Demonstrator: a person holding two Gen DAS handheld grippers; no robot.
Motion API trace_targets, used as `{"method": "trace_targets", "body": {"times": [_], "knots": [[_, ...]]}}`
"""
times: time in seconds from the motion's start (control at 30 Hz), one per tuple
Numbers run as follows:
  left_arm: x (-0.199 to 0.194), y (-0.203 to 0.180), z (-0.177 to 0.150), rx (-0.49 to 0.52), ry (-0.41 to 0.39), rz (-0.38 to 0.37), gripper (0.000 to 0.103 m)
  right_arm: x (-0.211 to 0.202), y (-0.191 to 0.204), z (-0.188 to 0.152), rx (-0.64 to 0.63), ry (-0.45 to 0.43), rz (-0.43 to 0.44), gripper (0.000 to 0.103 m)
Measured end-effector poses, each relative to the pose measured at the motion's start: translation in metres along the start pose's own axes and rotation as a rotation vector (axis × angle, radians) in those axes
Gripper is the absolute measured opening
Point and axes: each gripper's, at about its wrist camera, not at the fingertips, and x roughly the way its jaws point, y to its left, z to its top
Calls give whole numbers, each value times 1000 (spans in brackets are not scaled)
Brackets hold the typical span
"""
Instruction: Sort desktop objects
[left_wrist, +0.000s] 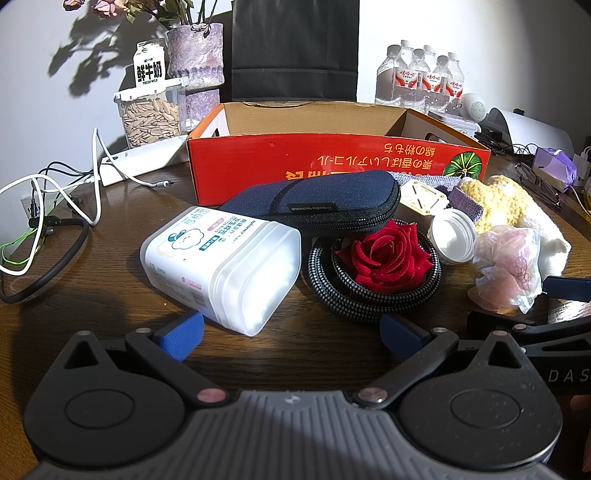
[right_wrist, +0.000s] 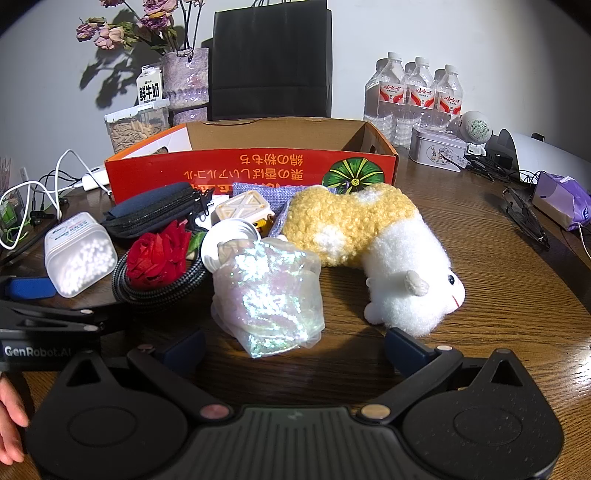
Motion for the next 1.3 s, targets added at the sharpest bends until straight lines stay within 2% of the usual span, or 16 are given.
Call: {"method": "trace_targets", "body": {"times": [1.3], "knots": [[-1,0,0,2,-1,4,103,-2,3,-1,2,0,-2,103]]}}
